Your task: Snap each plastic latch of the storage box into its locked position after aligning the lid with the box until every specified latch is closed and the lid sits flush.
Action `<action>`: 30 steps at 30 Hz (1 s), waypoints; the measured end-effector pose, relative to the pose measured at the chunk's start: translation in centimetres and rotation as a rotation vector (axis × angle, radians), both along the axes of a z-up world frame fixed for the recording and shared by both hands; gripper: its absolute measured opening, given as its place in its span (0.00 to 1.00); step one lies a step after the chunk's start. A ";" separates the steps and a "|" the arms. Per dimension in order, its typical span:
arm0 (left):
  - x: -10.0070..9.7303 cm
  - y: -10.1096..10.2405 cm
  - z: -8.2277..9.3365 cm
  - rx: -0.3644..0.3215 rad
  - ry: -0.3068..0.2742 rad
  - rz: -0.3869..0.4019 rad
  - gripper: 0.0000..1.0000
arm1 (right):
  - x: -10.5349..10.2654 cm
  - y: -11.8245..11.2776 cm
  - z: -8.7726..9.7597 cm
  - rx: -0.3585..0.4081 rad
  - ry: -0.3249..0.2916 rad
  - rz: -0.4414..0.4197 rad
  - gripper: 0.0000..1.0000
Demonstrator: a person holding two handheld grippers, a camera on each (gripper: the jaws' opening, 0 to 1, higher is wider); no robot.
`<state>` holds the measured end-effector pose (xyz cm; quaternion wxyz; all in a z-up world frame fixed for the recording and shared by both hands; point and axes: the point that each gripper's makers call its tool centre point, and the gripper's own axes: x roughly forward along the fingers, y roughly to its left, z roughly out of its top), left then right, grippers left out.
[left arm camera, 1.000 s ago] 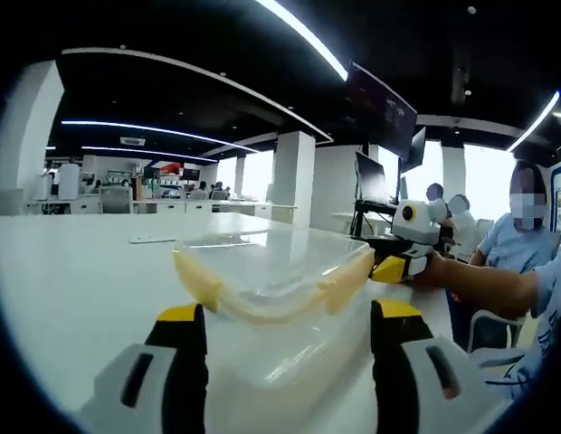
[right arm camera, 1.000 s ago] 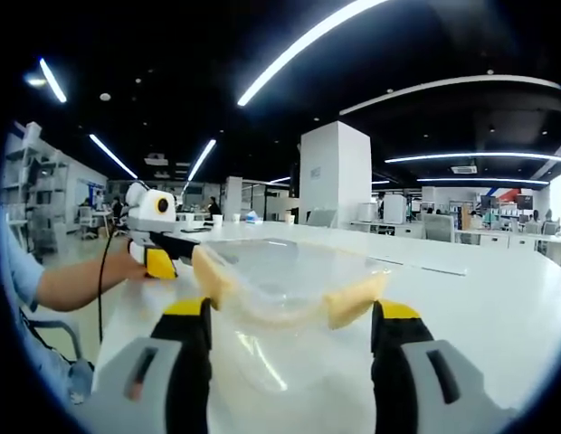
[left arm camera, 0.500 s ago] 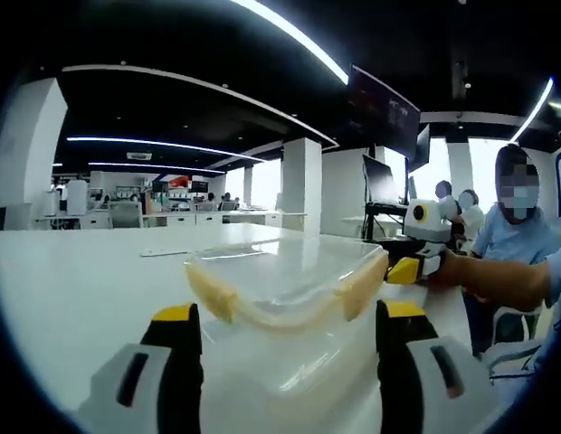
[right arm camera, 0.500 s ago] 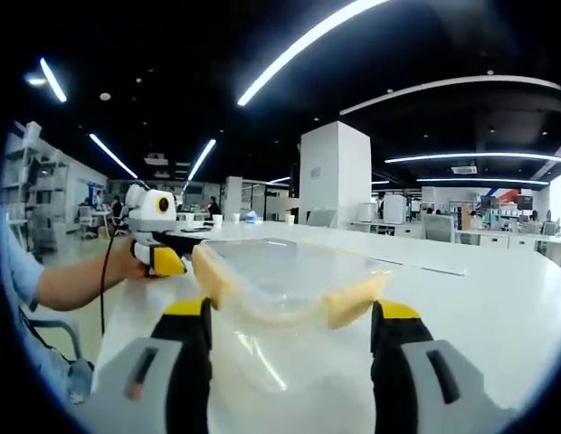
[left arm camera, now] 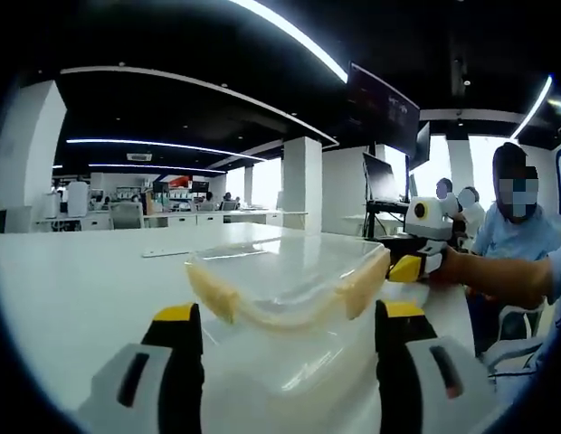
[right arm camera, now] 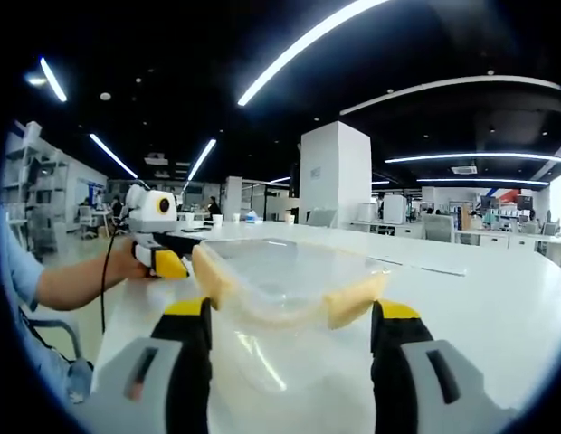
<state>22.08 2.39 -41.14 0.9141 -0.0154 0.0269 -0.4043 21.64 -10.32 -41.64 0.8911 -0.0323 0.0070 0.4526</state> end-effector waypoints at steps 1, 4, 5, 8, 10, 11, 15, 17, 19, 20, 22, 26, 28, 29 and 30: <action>0.0 0.0 -0.1 0.005 -0.001 0.001 0.77 | 0.0 0.0 0.0 0.000 -0.001 0.000 0.71; 0.0 -0.1 -0.2 0.014 -0.004 0.000 0.76 | 0.0 0.0 0.0 -0.001 -0.001 0.000 0.71; 0.0 -0.1 -0.2 0.016 -0.005 0.000 0.76 | -0.1 0.0 0.0 -0.001 0.000 0.000 0.71; 0.1 -0.1 0.0 0.009 -0.009 -0.001 0.76 | -0.1 0.0 0.0 -0.001 0.001 0.000 0.71; 0.1 0.0 0.0 0.007 -0.009 0.000 0.76 | -0.1 0.0 0.0 -0.001 0.001 0.000 0.71; 0.1 0.0 0.0 0.005 -0.008 -0.002 0.76 | -0.1 0.0 0.0 -0.001 0.001 0.000 0.71; 0.3 -0.4 -0.1 0.009 -0.001 -0.017 0.76 | 0.1 -0.1 0.0 -0.001 0.002 0.001 0.71; 0.4 -0.5 -0.2 0.015 0.001 -0.016 0.76 | 0.1 -0.1 0.0 -0.001 0.002 0.001 0.71; 0.4 -0.5 -0.2 0.011 0.005 -0.014 0.76 | 0.2 -0.1 0.1 -0.002 0.000 0.001 0.71; 0.5 -0.5 -0.1 0.009 0.005 -0.011 0.76 | 0.2 -0.1 0.1 -0.002 0.000 0.001 0.71; 0.6 -0.6 -0.1 0.005 0.008 -0.013 0.78 | 0.2 -0.1 0.1 -0.002 0.000 0.001 0.71; 0.6 -0.7 -0.3 0.013 0.007 -0.012 0.77 | 0.2 -0.2 0.1 -0.003 -0.002 0.001 0.71; 0.6 -0.6 -0.5 0.027 0.007 -0.008 0.76 | 0.3 -0.2 0.1 -0.004 -0.006 0.001 0.70; 0.5 -0.6 -0.6 0.032 0.006 -0.011 0.74 | 0.2 -0.2 0.1 -0.004 -0.009 0.001 0.70; 0.4 -0.6 -0.8 0.044 0.016 -0.013 0.73 | 0.0 -0.2 0.1 -0.004 -0.011 0.000 0.70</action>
